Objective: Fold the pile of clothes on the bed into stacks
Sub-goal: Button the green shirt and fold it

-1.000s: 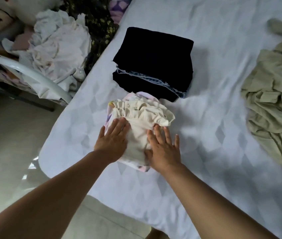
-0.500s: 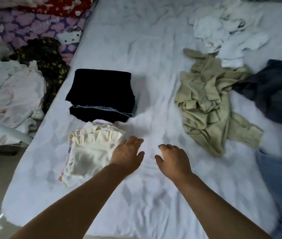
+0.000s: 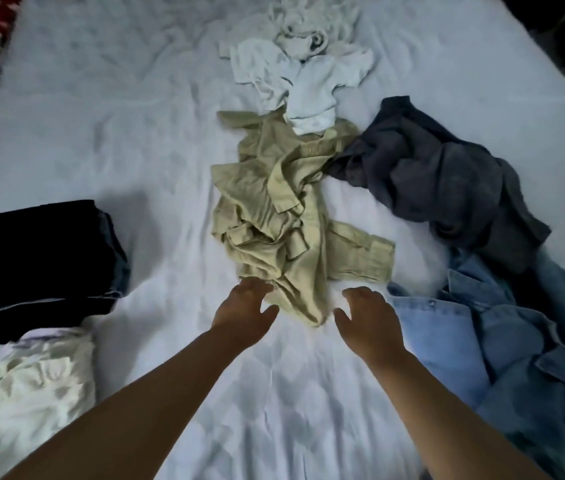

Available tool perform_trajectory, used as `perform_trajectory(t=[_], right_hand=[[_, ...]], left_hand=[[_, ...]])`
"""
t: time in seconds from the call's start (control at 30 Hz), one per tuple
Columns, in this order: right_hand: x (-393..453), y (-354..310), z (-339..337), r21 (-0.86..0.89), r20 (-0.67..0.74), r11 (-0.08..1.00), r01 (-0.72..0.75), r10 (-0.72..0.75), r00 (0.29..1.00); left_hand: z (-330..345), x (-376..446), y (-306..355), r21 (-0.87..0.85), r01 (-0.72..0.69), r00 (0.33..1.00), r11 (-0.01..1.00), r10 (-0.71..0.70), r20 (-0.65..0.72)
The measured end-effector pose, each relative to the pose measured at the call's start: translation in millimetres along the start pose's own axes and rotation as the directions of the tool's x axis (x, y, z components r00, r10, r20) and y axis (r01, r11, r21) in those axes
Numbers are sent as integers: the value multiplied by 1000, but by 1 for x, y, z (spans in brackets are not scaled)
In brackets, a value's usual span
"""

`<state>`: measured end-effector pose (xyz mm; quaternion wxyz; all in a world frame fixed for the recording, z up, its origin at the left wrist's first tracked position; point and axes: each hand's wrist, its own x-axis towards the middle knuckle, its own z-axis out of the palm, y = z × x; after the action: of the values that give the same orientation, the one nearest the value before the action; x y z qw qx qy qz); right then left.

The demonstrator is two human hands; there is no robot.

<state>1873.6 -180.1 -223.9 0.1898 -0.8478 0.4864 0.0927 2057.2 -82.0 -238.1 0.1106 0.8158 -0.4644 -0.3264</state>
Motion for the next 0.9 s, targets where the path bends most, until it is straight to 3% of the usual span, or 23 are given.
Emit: perform_trajectory(t=[0.1,0.37,0.43,0.53,0.67,0.77,0.9], right_hand=[[25,25,1,19,43,1000,22,-23,999],[108,54,8,114,23,991,76,-79,997],[127,55,11,122,32,987,101,-105,994],[145,60,23,127,68,985,114,-123,990],[143,72,41,113,131,987,119,-133,982],[140,75,44,142,112,983,118,-134,985],[142,61,32,165,44,976,139,-148,988]], left_hand=[[7,38,17,21,30,999,999,-29,-12],[14,156,44,-174,87,983,981,-113,-142],[19,180,46,-37,126,971,991,-131,-201],[32,203,39,209,303,950,930,-280,-136],[47,206,23,338,394,918,855,-382,-106],[43,201,13,288,366,930,885,-358,-82],[37,169,13,179,206,977,962,-213,21]])
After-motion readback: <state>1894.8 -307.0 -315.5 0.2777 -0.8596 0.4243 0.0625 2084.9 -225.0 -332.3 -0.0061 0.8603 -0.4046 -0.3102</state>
